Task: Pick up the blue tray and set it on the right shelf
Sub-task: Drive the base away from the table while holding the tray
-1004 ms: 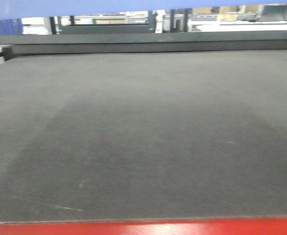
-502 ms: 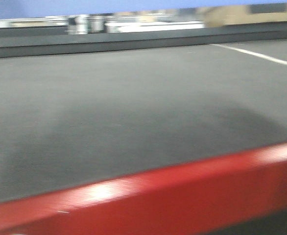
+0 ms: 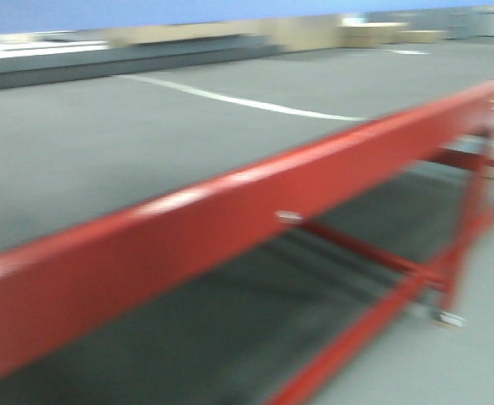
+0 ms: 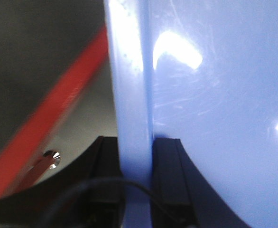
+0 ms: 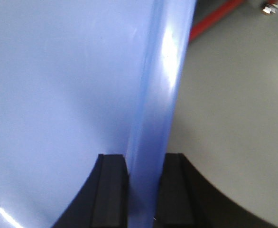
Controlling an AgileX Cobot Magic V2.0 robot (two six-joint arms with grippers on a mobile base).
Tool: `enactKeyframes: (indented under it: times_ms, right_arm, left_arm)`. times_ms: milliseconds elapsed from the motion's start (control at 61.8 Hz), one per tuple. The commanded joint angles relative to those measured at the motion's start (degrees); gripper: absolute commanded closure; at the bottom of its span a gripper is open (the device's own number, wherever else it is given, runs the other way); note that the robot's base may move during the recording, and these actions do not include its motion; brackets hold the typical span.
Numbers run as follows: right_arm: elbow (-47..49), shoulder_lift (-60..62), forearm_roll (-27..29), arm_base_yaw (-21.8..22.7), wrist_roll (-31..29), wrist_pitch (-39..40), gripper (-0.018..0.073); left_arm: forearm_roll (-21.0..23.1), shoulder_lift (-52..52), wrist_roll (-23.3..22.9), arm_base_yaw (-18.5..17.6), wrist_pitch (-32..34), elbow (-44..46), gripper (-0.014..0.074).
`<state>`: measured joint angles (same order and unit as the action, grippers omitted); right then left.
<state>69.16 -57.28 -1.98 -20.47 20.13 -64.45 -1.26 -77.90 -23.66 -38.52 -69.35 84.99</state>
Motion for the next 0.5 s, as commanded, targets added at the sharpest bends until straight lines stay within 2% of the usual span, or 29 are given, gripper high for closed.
enactKeyframes:
  times_ms: [0, 486]
  right_arm:
    - [2.3, 1.3, -3.2, 0.3, -1.4, 3.3, 0.0503]
    - [2.3, 1.3, -3.2, 0.3, -1.4, 3.3, 0.0503]
  left_arm:
    - [-3.6, 1.8, 1.2, -0.3, -7.0, 1.6, 0.0645]
    - [-3.6, 1.8, 1.2, -0.3, -7.0, 1.6, 0.0645]
